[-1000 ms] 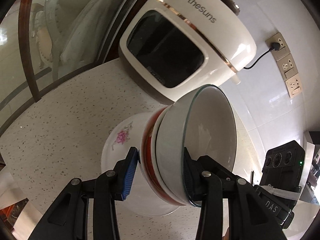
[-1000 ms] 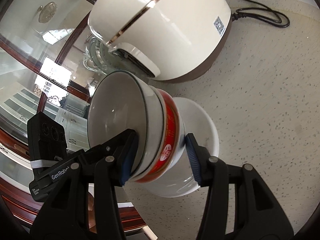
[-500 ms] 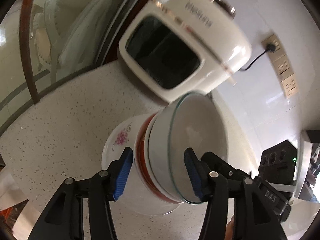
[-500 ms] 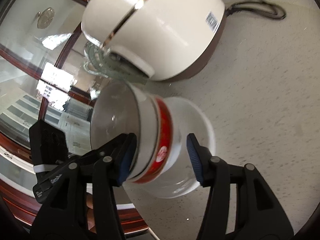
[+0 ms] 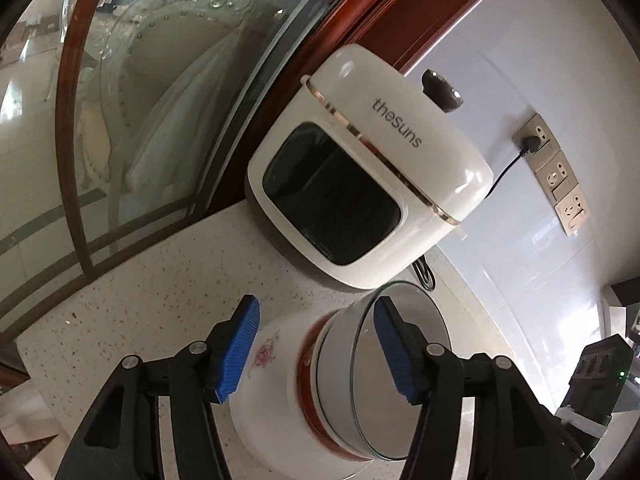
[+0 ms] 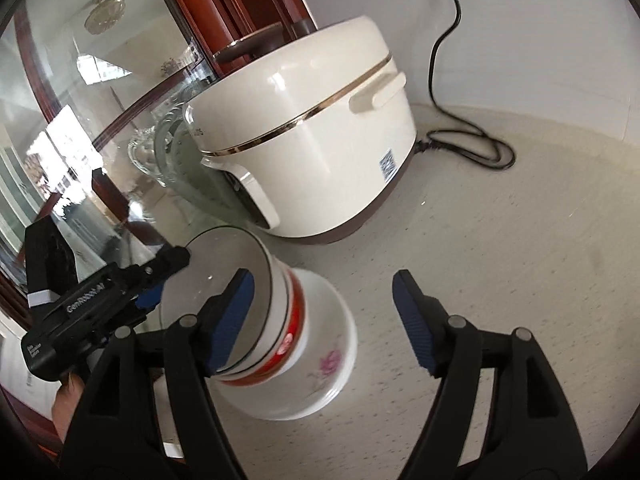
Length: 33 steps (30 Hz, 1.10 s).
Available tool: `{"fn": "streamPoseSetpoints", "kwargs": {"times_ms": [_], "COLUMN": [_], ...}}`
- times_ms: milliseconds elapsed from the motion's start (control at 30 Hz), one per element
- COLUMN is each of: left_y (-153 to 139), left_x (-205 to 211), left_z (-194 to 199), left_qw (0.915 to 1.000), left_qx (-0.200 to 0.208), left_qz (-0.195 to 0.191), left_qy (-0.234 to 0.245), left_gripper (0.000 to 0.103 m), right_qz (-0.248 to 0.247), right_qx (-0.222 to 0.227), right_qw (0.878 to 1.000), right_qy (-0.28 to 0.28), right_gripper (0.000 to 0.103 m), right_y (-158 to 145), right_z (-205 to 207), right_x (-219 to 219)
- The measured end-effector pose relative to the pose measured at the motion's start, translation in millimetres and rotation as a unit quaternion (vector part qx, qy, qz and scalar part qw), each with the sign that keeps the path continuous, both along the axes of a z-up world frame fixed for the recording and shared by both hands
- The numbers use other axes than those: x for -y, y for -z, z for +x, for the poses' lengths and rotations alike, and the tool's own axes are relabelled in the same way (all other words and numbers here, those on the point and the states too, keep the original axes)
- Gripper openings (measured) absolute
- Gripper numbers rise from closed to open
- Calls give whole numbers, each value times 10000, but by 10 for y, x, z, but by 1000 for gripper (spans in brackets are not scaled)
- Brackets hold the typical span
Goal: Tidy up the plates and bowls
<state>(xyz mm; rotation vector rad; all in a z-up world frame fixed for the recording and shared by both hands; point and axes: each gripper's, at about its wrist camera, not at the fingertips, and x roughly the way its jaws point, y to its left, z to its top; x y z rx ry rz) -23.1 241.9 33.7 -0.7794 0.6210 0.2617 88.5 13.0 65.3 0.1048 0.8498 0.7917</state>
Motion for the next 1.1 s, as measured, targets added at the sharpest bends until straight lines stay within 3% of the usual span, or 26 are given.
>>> {"fn": "streamPoseSetpoints", "kwargs": {"times_ms": [67,200,333,467,600,667,767,867,1100], "left_y": [-10,-148,-209,-184,-304,-415,-499,-467,-268], "left_x": [7,6,17,20,57,175,502,848,1193], "left_z": [7,-52,121,197,12,-205,-493,-859,-1192], "left_qw": [9999,9995,9981,9982,9974,9931,9811,9667,9588], "left_qx": [-53,276,-11,-119,214,530,725,713,350], "left_qz": [82,128,601,584,663,1035,1792,2459,2809], "left_qy": [-23,-68,-159,-31,-158,-172,-4,1,-248], "left_gripper": [60,60,60,61,61,62,86,89,93], "right_qz": [-85,-95,-170,-237,-170,-132,-59,39,44], "right_qx": [150,229,448,778,1008,1158,1325,1249,1159], "right_qw": [9998,9997,9985,9956,9930,9910,9889,9905,9926], "right_qy": [34,66,277,467,598,660,675,565,360], "right_gripper": [77,78,79,81,81,82,85,85,85], "right_y": [-21,-9,-20,-18,4,30,123,292,569], "right_z": [-35,-78,-132,-265,-395,-522,-751,-947,-1168], "right_x": [1,23,90,200,336,433,584,696,741]}}
